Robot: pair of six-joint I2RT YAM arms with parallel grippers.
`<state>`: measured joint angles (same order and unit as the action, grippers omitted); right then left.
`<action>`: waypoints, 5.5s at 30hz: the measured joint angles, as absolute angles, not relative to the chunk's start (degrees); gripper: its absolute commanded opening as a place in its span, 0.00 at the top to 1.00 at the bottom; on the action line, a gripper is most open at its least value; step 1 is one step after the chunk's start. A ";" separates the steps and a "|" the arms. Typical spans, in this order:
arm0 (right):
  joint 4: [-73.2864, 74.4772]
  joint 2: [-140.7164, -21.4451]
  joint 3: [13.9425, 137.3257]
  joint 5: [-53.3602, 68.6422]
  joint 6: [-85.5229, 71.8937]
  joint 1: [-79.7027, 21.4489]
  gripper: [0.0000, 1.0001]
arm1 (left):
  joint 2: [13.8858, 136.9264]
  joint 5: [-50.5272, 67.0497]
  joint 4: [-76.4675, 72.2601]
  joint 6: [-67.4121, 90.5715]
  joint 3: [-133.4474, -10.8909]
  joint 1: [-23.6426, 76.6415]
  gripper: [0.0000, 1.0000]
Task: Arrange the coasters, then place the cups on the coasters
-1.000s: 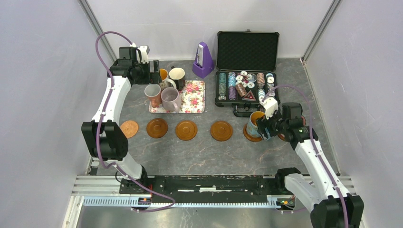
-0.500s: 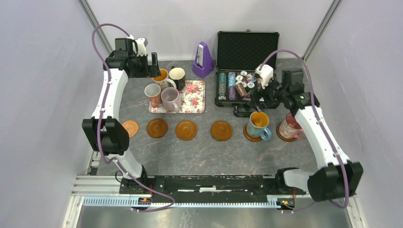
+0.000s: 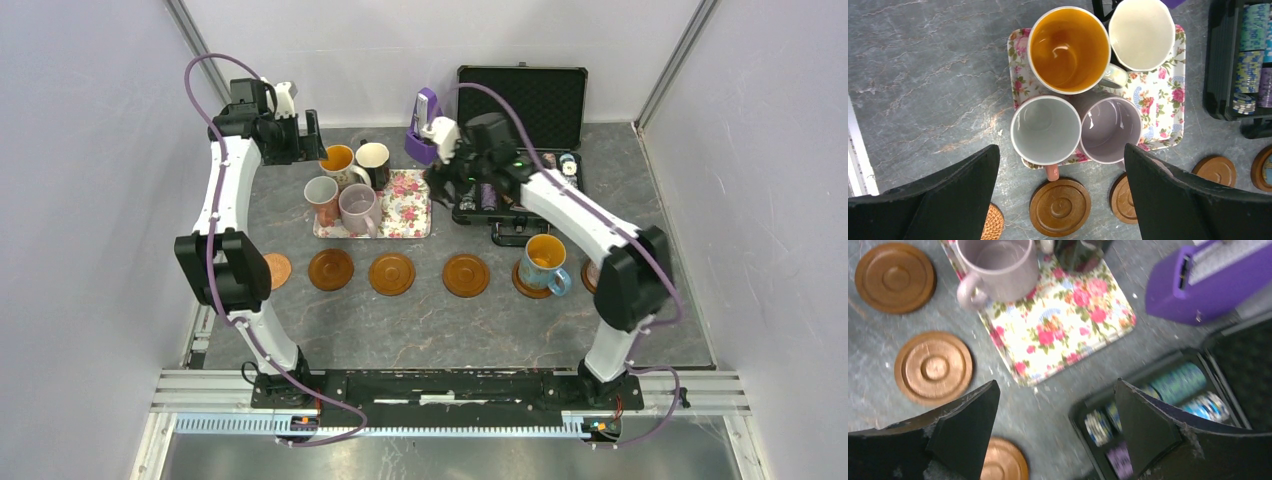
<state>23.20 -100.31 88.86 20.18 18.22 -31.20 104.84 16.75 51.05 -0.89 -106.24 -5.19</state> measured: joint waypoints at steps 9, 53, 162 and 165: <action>18.81 -118.54 101.14 9.89 8.91 -44.75 0.18 | 104.01 14.61 50.50 -0.64 -102.13 -7.14 0.00; 7.14 -132.62 103.94 3.05 2.90 -48.60 1.00 | 103.35 14.11 49.10 0.25 -98.98 -12.80 0.00; -19.18 -97.86 51.72 -24.29 -17.50 -67.42 0.37 | 95.04 13.87 43.92 0.19 -86.15 -12.88 0.00; -19.22 -96.42 51.40 -22.04 -15.90 -67.40 0.26 | 95.04 14.06 43.99 -0.03 -86.17 -12.88 0.00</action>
<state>-19.22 -96.42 51.40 -22.04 -15.90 -67.40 95.04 14.06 43.99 -0.03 -86.17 -12.88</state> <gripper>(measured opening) 0.645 0.997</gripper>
